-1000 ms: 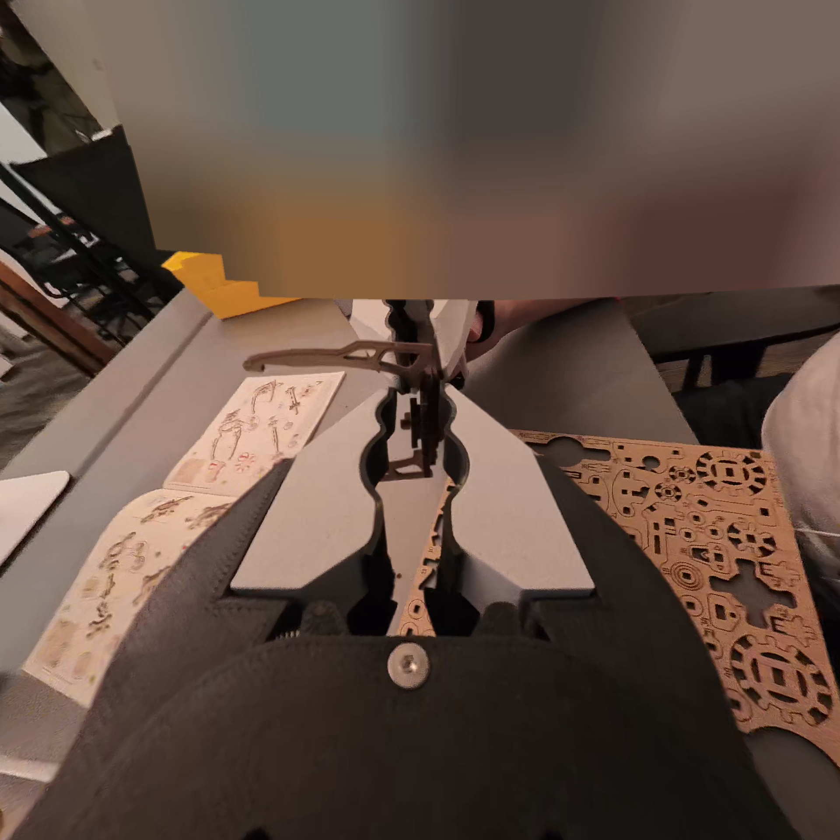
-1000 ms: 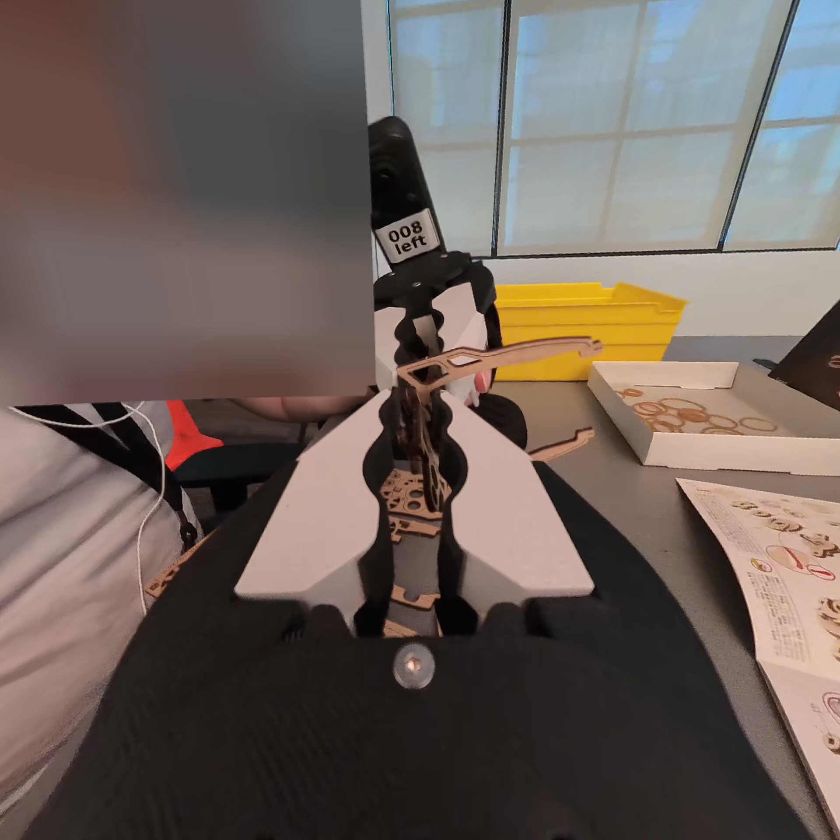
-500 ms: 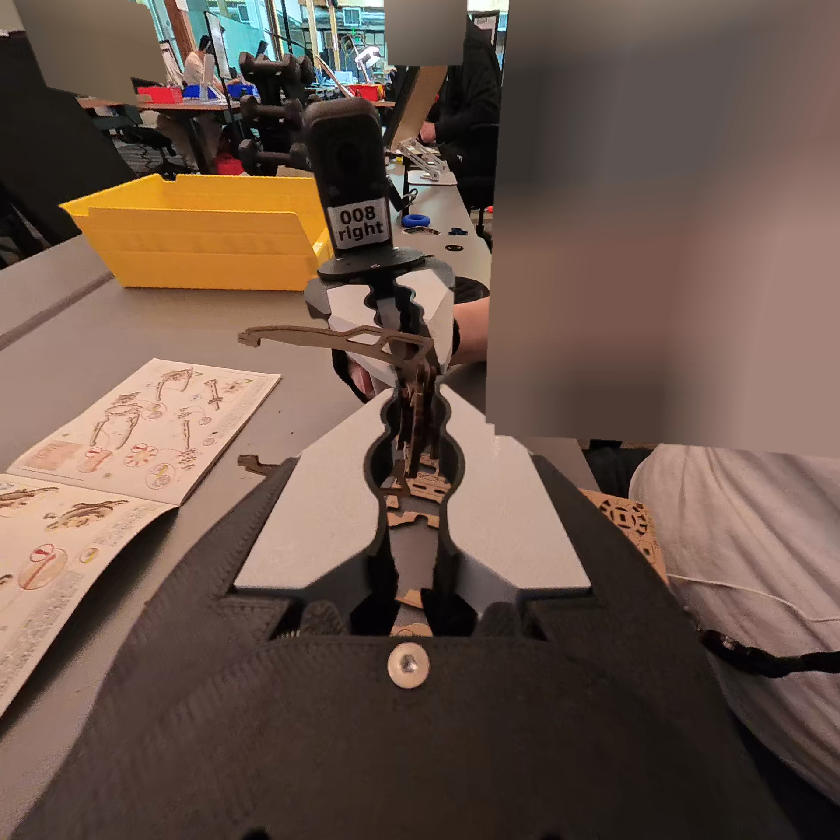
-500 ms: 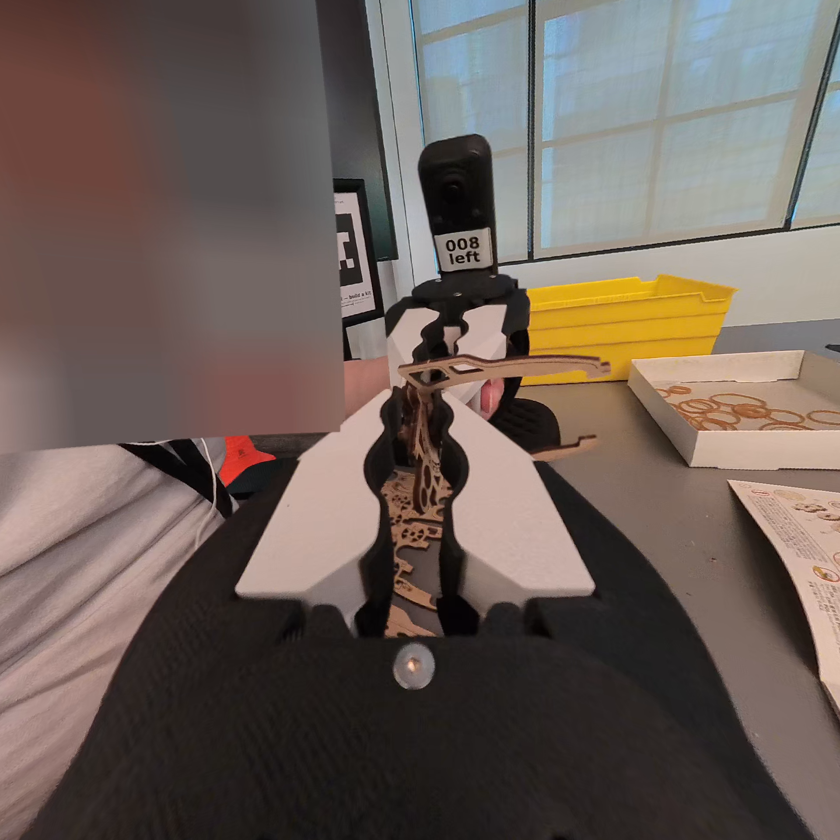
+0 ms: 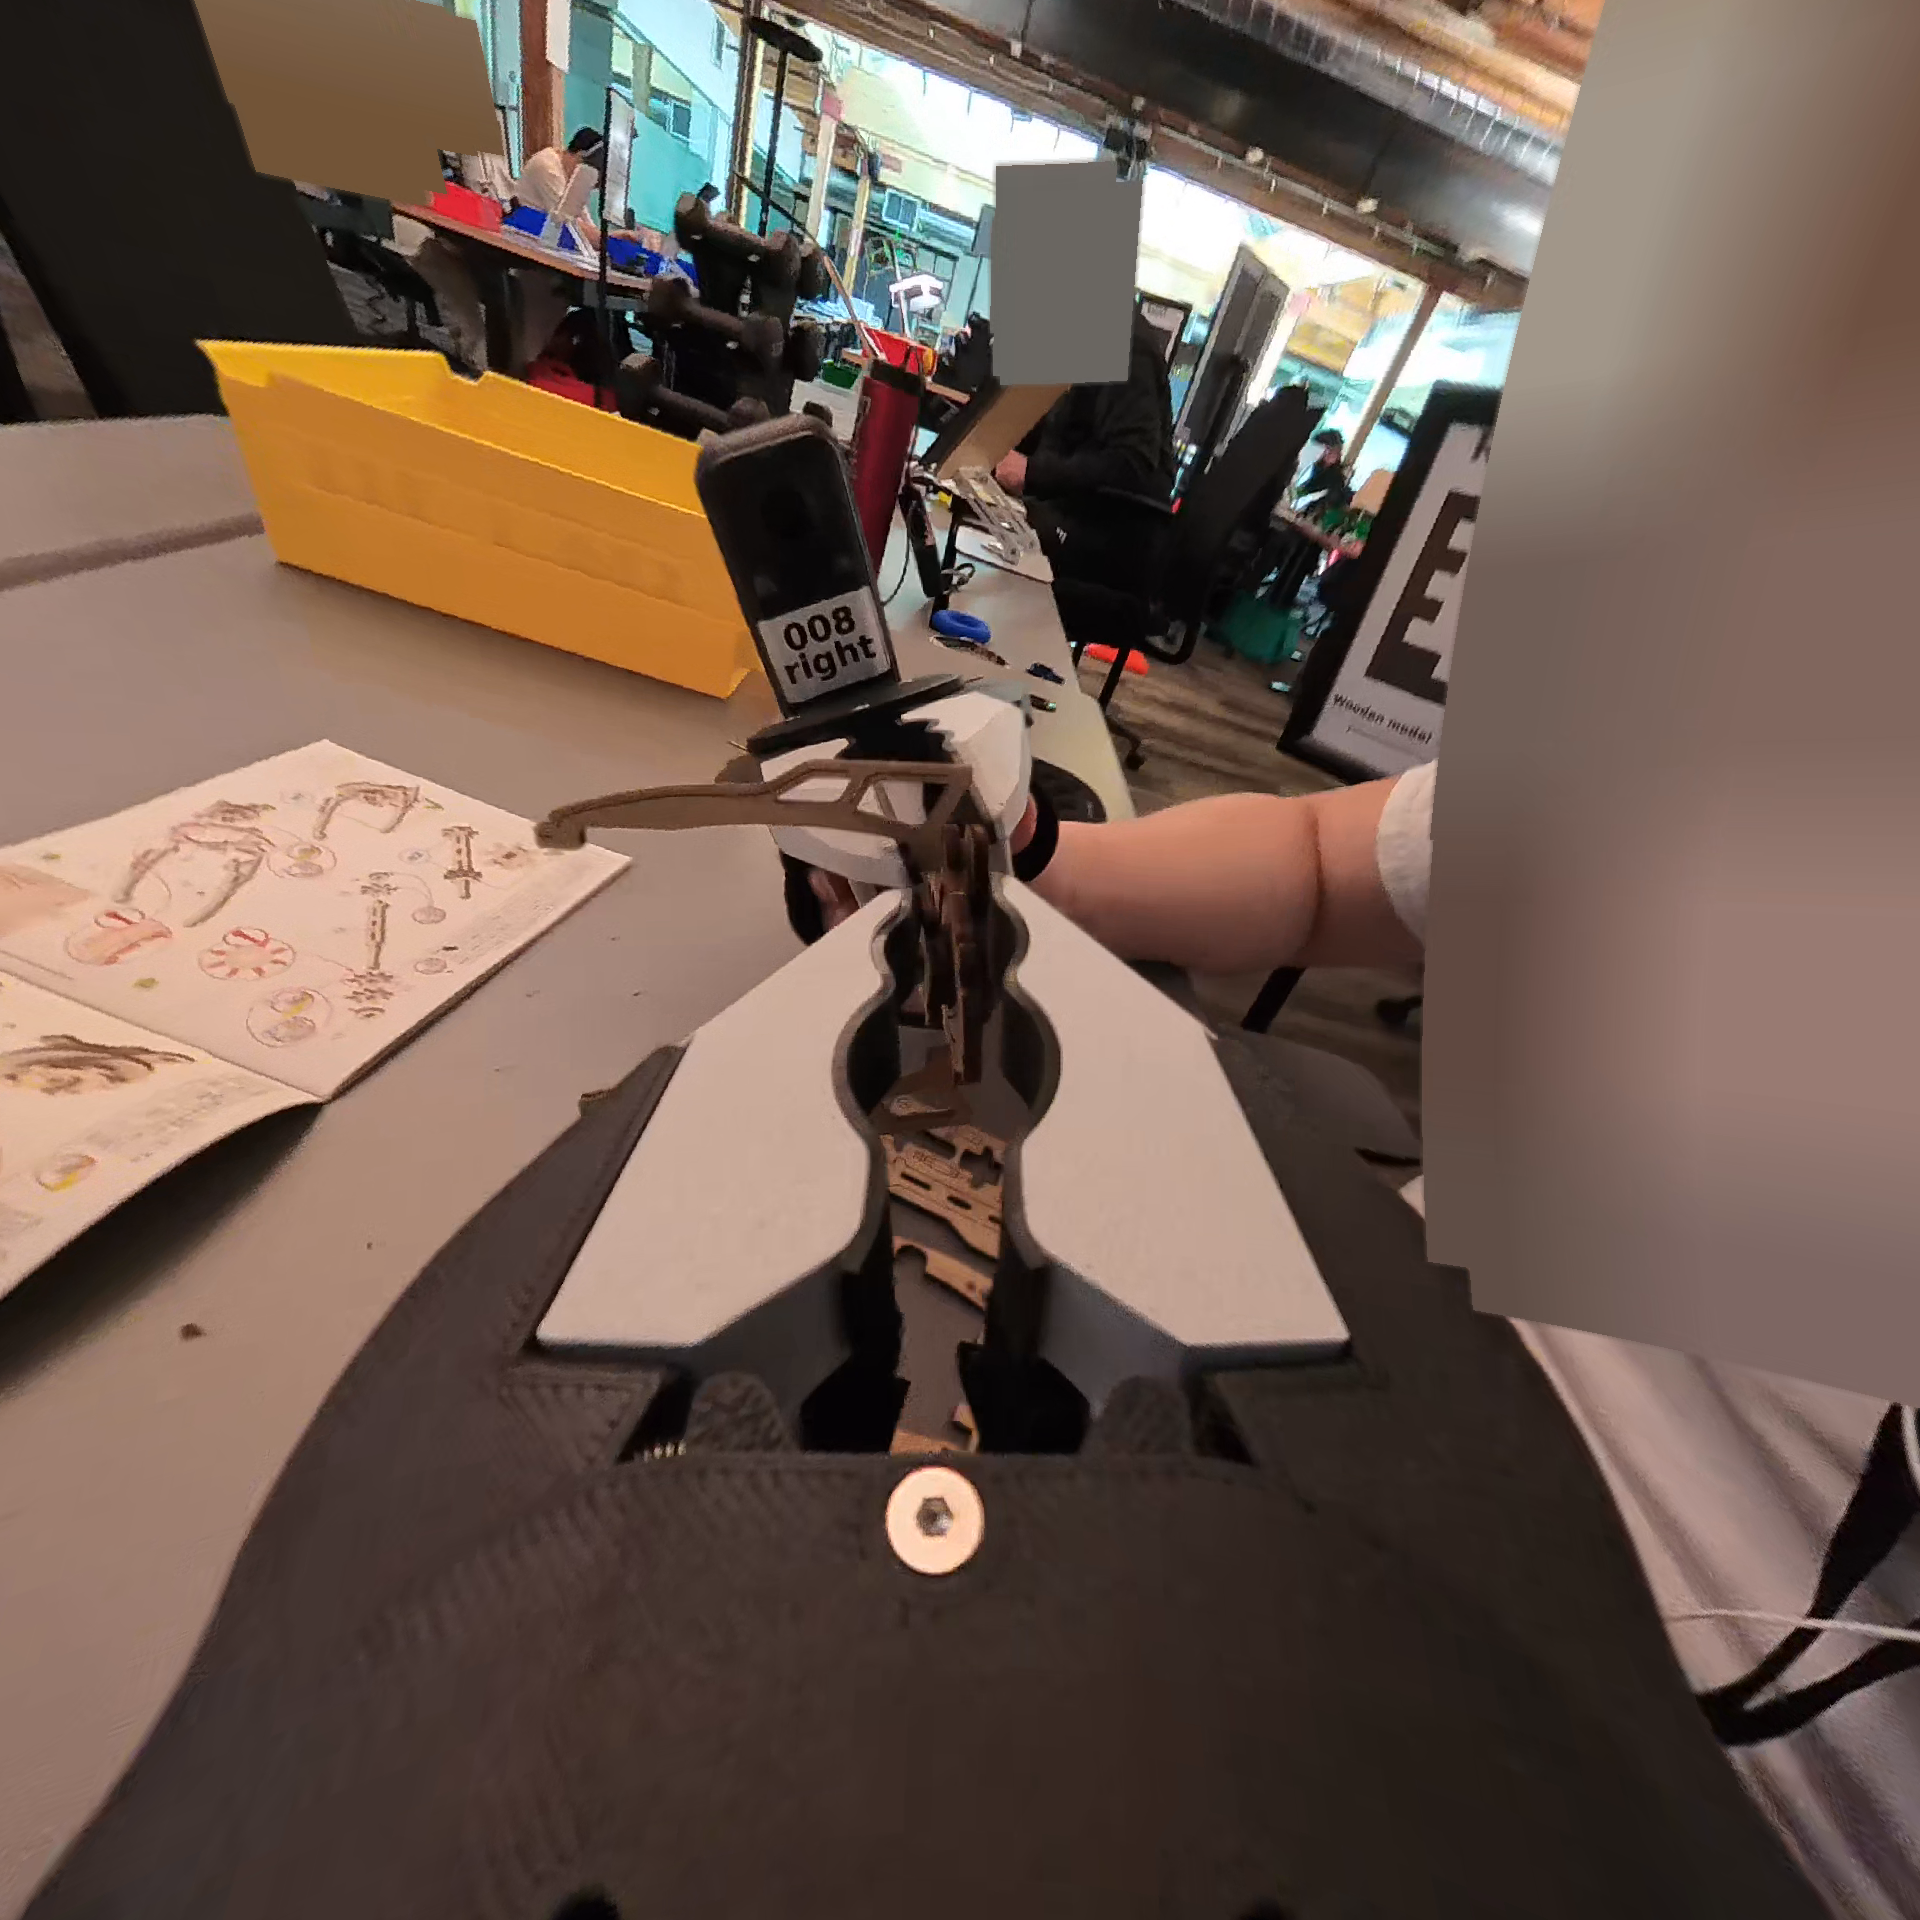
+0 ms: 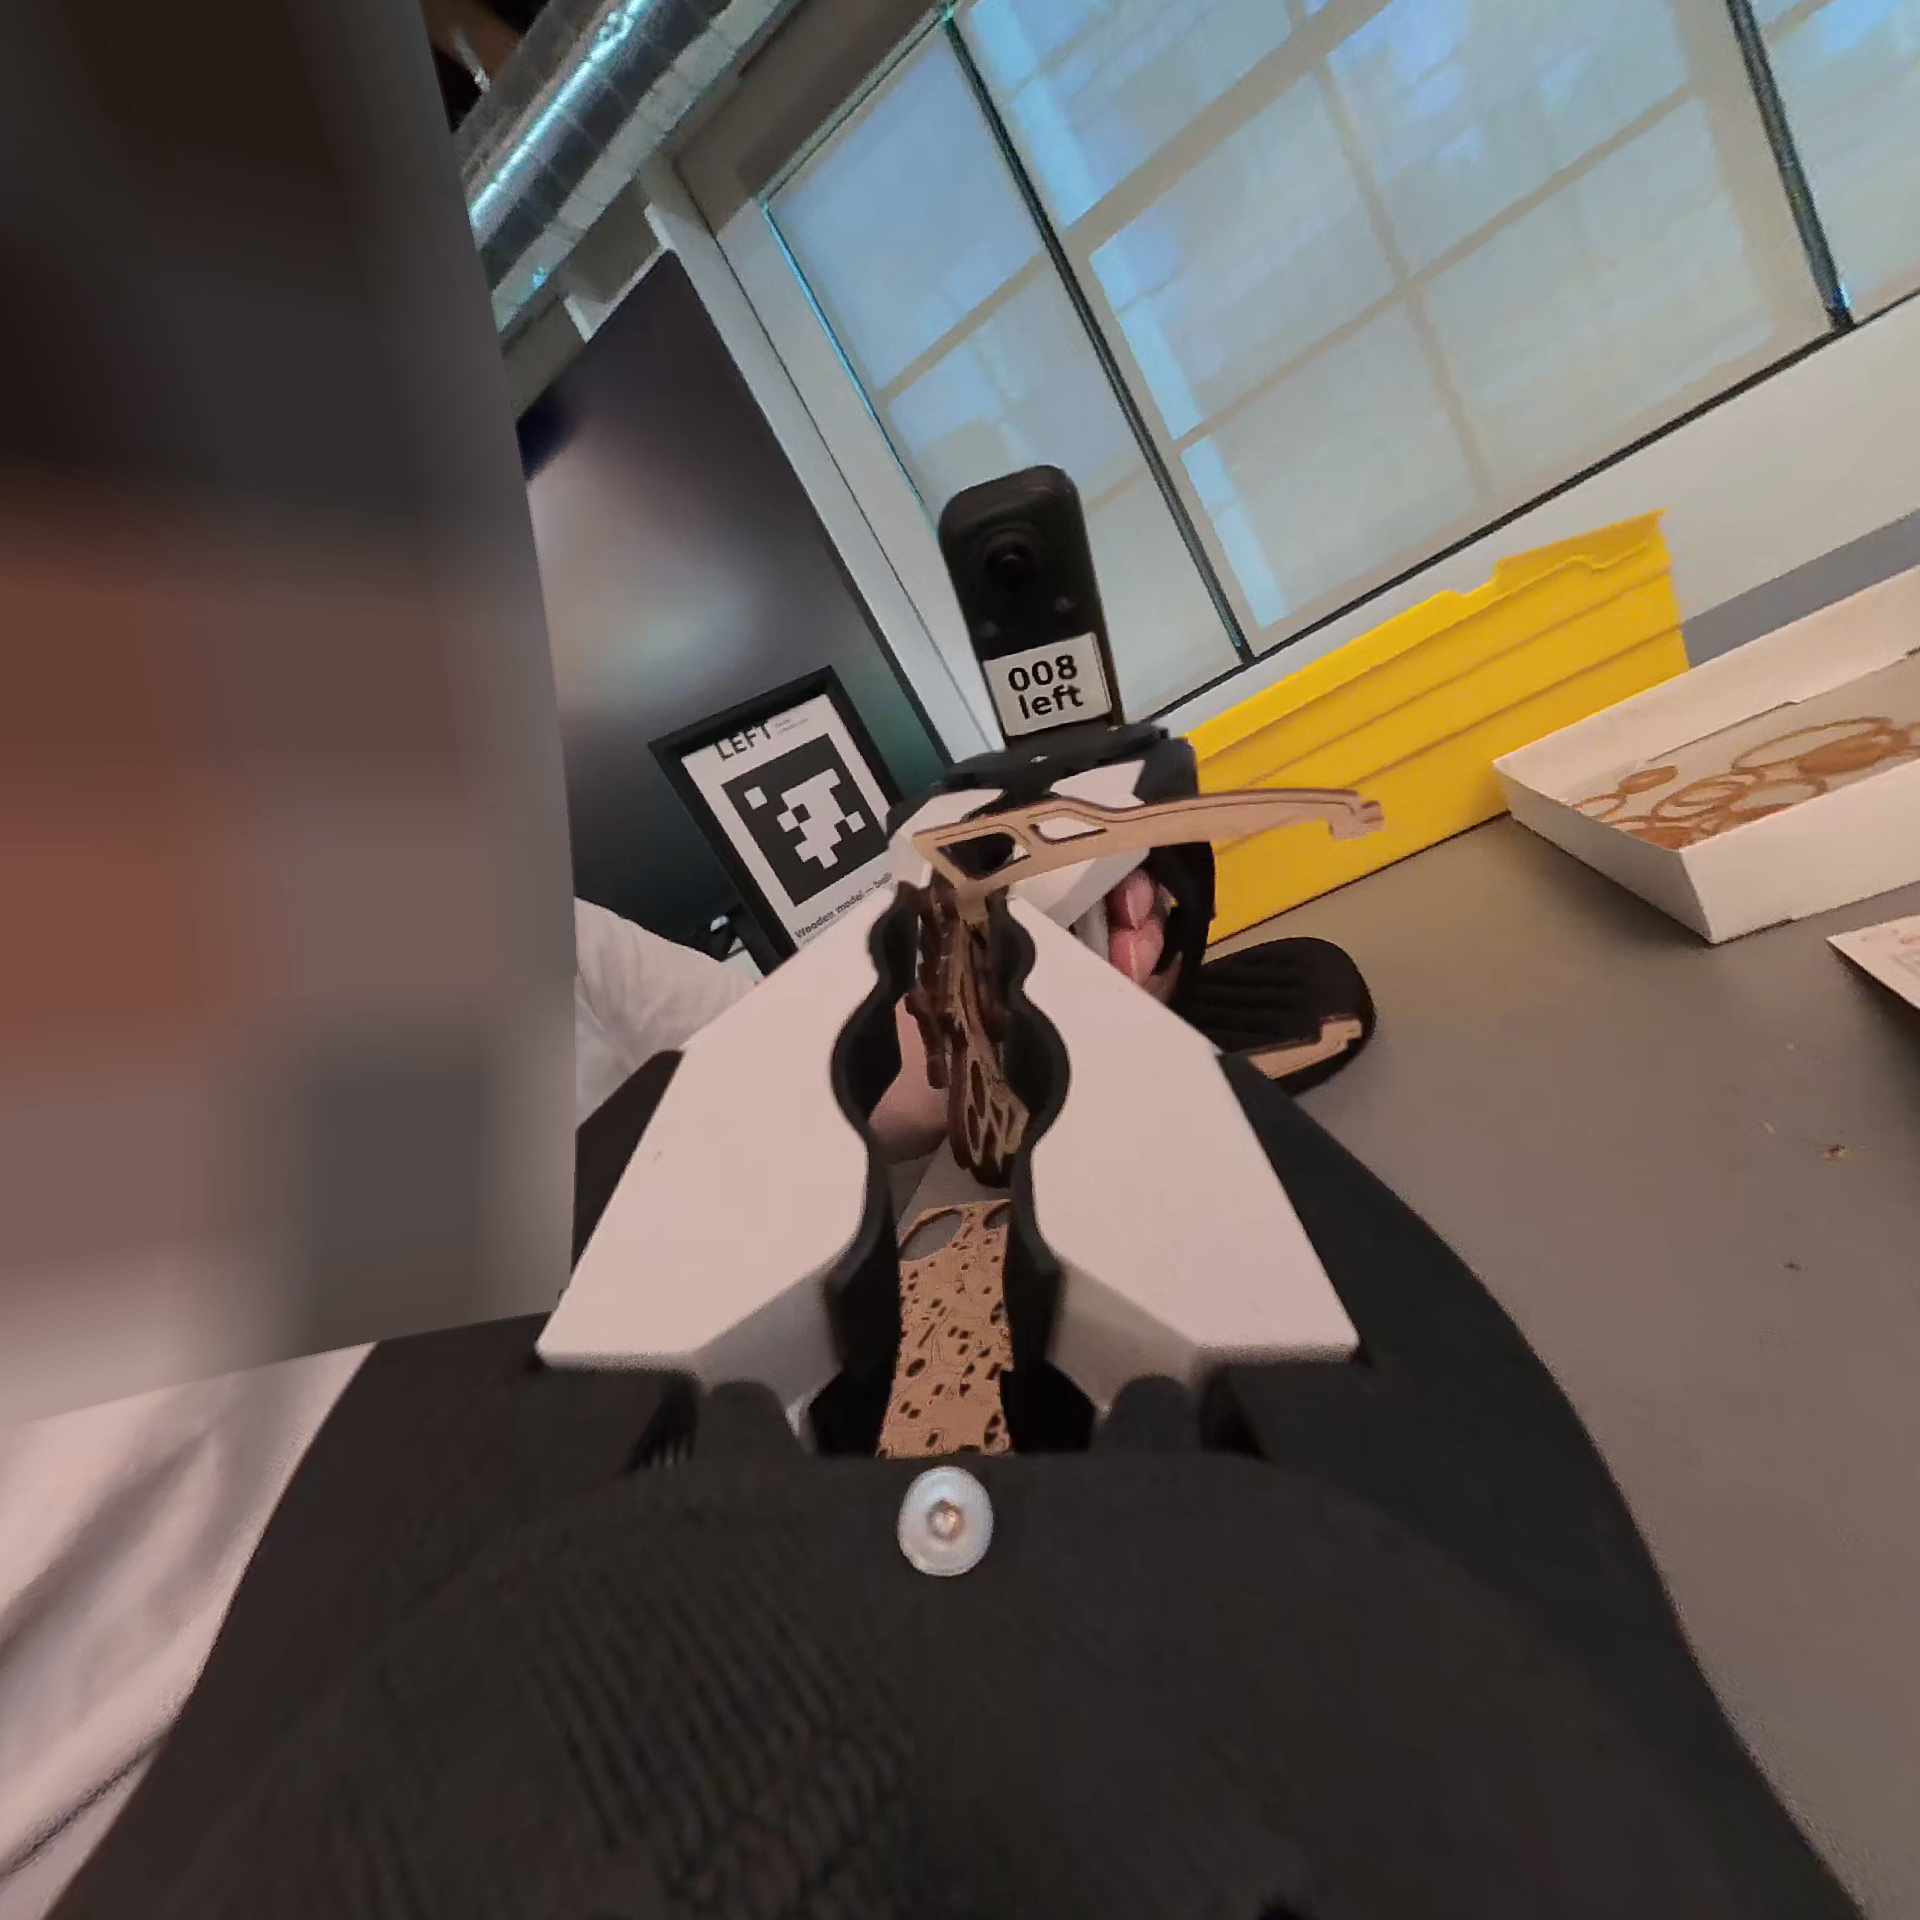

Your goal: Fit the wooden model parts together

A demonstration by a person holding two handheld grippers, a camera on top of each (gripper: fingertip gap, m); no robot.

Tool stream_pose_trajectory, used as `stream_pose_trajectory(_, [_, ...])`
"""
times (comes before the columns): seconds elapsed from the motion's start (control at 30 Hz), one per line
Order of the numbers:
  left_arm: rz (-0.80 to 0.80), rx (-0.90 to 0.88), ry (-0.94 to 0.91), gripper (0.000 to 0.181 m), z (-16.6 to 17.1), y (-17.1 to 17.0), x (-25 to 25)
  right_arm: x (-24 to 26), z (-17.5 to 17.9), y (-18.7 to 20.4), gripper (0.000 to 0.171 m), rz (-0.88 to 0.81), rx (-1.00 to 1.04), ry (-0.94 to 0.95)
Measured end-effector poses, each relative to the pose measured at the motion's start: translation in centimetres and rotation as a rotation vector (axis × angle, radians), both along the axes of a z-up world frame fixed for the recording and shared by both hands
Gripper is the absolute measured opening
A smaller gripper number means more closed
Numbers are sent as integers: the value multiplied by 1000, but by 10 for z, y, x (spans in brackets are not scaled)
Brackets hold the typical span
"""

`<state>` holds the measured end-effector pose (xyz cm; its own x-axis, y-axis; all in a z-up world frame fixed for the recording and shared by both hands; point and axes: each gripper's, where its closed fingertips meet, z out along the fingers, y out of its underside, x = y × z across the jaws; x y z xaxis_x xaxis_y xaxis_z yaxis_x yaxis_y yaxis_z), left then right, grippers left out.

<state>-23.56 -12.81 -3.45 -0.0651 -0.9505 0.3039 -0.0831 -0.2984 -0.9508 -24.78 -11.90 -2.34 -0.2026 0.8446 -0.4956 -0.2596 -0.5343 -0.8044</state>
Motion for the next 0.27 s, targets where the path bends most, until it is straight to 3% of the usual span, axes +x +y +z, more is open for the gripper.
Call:
stream_pose_trajectory(0.03, [1, -27, -3, 10, -1, 1, 0, 0, -1, 2, 11, -10, -6, -5])
stream_pose_trajectory(0.27, [28, -92, -17, 10, -2, 7, 3, 1, -3, 9, 10, -39, -68, -2])
